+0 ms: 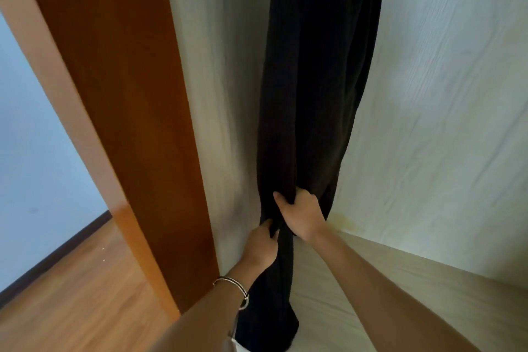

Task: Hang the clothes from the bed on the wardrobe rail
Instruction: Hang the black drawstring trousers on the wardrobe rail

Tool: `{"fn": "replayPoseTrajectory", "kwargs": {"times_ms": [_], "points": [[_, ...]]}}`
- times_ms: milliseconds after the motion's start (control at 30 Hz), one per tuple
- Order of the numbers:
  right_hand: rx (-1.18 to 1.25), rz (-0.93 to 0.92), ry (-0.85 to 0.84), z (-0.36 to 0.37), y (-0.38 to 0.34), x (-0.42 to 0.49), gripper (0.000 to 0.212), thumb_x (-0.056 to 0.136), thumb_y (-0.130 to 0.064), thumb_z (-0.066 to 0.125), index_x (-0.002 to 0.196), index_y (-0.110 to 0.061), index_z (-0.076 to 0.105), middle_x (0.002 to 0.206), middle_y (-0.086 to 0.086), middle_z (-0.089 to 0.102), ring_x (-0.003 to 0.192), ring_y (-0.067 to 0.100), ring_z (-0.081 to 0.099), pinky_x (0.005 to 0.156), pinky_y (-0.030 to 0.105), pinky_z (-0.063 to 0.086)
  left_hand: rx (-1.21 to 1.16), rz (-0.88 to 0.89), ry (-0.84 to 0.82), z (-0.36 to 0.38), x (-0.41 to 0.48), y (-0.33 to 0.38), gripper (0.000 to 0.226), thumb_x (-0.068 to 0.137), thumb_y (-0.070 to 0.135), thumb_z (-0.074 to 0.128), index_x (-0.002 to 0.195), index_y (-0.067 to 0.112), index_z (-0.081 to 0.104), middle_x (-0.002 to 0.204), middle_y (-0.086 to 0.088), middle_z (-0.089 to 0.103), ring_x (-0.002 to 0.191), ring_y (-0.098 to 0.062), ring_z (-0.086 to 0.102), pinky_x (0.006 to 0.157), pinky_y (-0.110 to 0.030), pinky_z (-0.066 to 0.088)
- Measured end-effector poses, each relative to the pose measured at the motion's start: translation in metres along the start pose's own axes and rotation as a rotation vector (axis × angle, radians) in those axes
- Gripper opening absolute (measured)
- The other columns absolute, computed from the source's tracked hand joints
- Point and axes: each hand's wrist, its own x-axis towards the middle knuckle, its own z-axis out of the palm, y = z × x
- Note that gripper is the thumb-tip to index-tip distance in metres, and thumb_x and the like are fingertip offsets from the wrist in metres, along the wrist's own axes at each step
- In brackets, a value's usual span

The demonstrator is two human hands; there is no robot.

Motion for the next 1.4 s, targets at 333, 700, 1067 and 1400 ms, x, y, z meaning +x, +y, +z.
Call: {"fn": "replayPoseTrajectory", "kwargs": {"times_ms": [333,700,1067,1400], "points": [[-0.038,-0.045,0.011,0.001,0.006,0.016,0.026,0.097,-0.019,0.043,0.107,-0.004,0.061,0.075,0.008,0.061,0.063,0.019,0.058,0.053,0.020,0.043,-0.016,0.012,0.053,-0.009,0.018,0.001,0.032,0.098,0.018,0.035,0.125,0.012,0.052,0.110,-0.009,0.063,0.098,-0.024,0.060,0.078,-0.029,0.046],[0.123,-0.279,0.121,-0.025,-0.026,0.038,0.025,0.095,-0.018,0.046,0.107,-0.003,0.062,0.095,0.013,0.069,0.092,0.023,0.063,0.090,0.032,0.049,-0.084,0.163,0.255,-0.041,0.038,0.051,0.033,0.096,0.019,0.042,0.125,0.010,0.054,0.118,-0.013,0.065,0.110,-0.027,0.059,0.068,-0.009,0.034],[0.059,-0.086,0.047,0.018,0.050,0.003,0.020,0.085,-0.026,0.062,0.075,-0.009,0.060,0.054,-0.005,0.052,0.055,0.012,0.055,0.058,0.027,0.048,0.145,0.001,0.058,-0.002,0.002,-0.013,0.028,0.093,0.026,0.048,0.104,0.005,0.064,0.103,-0.016,0.069,0.095,-0.027,0.063,0.056,-0.012,0.031],[0.002,0.202,-0.363,0.022,0.140,-0.047,0.046,0.085,-0.029,0.064,0.126,-0.011,0.054,0.124,0.006,0.060,0.115,0.020,0.057,0.096,0.024,0.043,0.181,-0.217,-0.046,0.015,-0.079,-0.073,0.039,0.092,0.021,0.049,0.131,0.012,0.046,0.133,-0.007,0.056,0.121,-0.022,0.054,0.099,-0.026,0.041]]}}
